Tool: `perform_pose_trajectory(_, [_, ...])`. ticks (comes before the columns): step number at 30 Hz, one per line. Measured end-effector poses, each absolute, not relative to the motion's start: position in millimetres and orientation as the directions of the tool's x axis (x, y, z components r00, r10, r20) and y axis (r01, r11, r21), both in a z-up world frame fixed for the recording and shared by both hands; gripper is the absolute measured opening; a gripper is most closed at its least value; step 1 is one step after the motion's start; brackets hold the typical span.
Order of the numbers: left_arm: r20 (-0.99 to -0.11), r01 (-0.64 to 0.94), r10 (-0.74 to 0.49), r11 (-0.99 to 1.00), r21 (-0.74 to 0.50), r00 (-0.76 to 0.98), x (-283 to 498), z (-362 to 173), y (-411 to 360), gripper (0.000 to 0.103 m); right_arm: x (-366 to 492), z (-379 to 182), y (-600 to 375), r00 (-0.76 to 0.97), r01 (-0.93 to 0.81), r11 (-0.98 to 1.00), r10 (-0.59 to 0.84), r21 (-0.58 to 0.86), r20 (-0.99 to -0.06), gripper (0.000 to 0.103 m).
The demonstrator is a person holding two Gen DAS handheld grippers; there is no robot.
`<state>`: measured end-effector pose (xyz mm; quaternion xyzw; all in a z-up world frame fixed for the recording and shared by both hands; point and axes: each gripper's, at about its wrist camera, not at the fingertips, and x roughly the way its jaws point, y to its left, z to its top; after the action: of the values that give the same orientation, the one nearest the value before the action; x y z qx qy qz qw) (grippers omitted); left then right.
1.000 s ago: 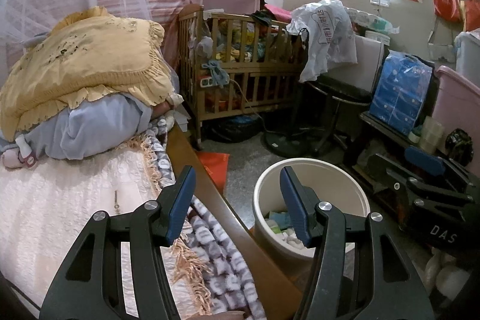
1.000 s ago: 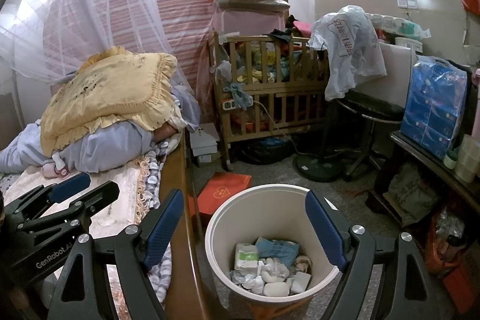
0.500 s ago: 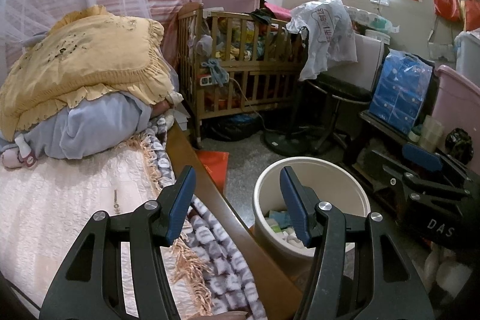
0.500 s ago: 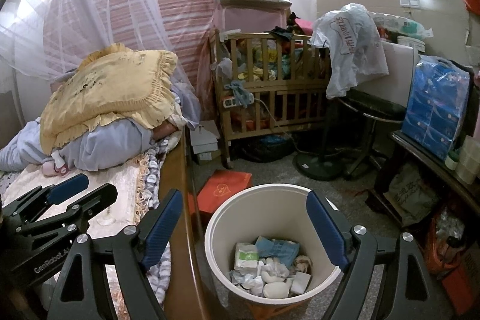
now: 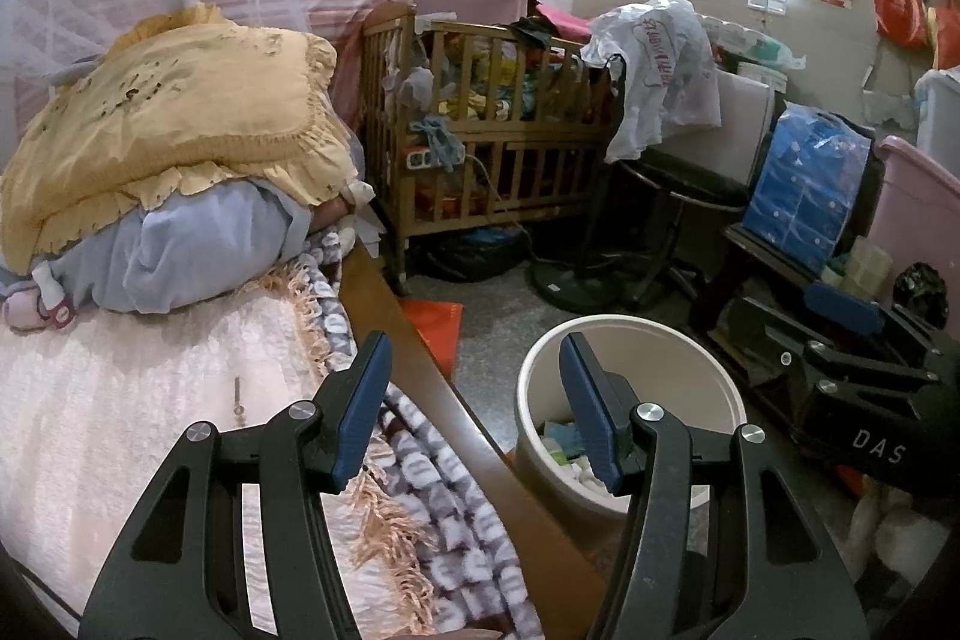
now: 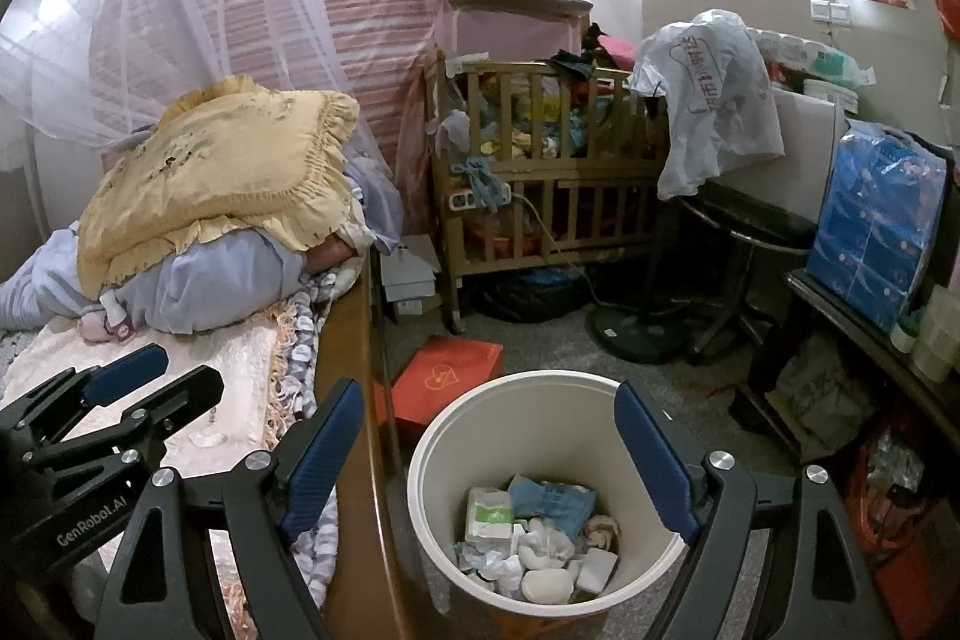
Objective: Collect trash
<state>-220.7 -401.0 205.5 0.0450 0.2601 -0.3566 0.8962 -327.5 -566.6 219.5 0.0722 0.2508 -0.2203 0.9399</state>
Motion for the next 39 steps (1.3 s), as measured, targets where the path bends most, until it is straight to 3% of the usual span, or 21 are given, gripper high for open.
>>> perform_pose_trajectory(39, [-0.517,0.651,-0.598,0.753,-0.101,0.612,-217,199,-400,0.057,-327,213,-577,0.769,0.456,0.889,-0.371,0.039,-0.521,0.084])
